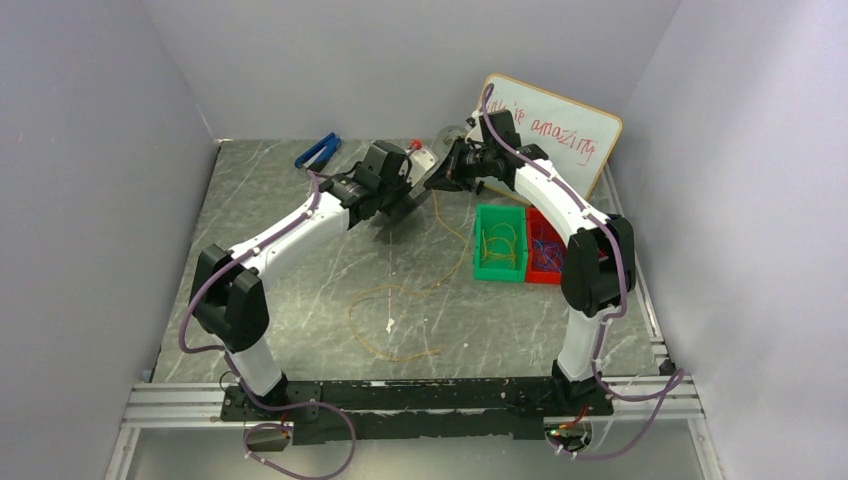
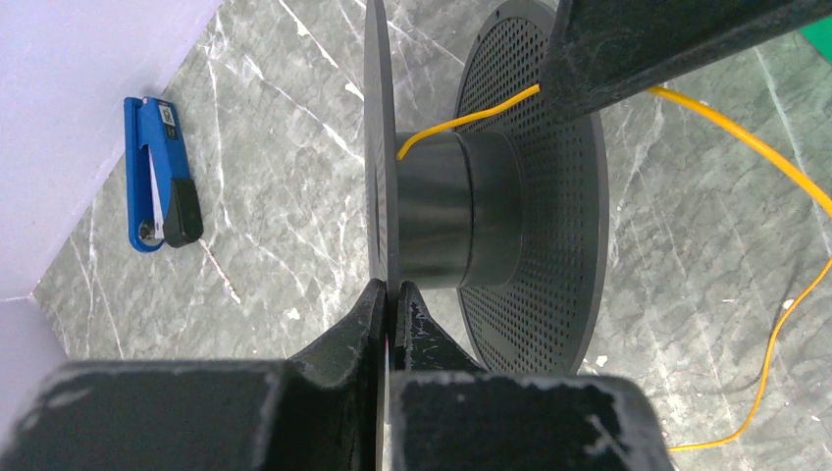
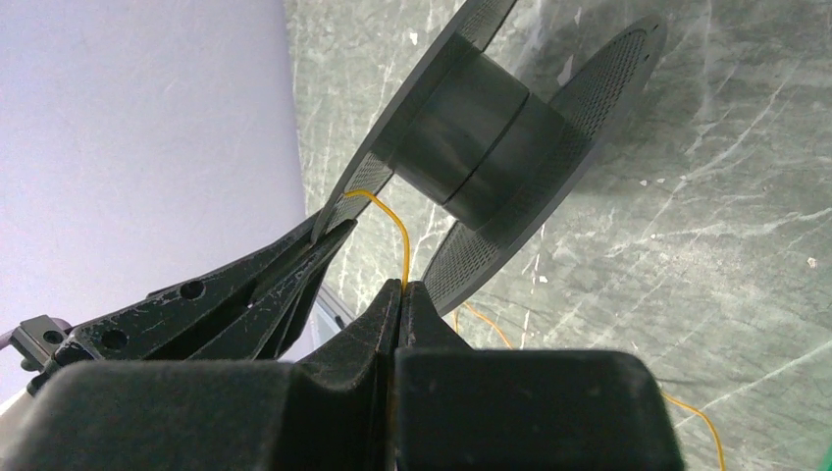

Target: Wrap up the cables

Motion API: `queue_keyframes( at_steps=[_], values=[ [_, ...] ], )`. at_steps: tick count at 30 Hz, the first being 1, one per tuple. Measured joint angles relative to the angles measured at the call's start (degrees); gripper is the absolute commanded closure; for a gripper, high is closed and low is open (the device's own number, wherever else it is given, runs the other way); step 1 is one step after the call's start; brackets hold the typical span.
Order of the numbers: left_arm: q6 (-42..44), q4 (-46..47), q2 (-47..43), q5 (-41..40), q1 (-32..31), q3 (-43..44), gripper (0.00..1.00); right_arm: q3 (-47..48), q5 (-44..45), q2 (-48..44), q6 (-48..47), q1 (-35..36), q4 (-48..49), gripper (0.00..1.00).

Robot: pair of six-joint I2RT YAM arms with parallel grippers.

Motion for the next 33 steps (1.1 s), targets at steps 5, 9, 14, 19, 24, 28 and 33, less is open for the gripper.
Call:
queue_keyframes(
  at_steps=[5, 9, 14, 19, 24, 28, 33],
  values=[
    [0.0, 0.0, 0.0, 0.0, 0.0, 0.0, 0.98, 0.0, -0.63, 0.0, 0.02, 0.0, 0.04, 1.0],
    [0.0, 0.0, 0.0, 0.02, 0.0, 0.0, 0.97, 0.0, -0.81, 0.0, 0.02, 0.0, 0.37, 1.0],
    [0.0, -0.02, 0.0, 0.04, -0.02, 0.0, 0.97, 0.0, -0.87, 0.0, 0.02, 0.0, 0.44, 1.0],
    [0.0, -0.09, 0.0, 0.24, 0.0, 0.0, 0.98, 0.0, -0.98, 0.0, 0.2, 0.0, 1.05, 1.0],
    [-0.02, -0.11, 0.0, 0.26, 0.0, 0.02, 0.97, 0.0, -2.69, 0.02, 1.25, 0.0, 2.43, 1.0],
    [-0.07, -0.09, 0.0, 0.2, 0.0, 0.02, 0.97, -0.02, -3.69, 0.02, 1.92, 0.0, 3.61, 1.0],
    [-0.28, -0.15, 0.0, 0.24, 0.0, 0.02, 0.97, -0.96, -4.63, 0.02, 2.86, -0.02, 5.66, 1.0]
  ],
)
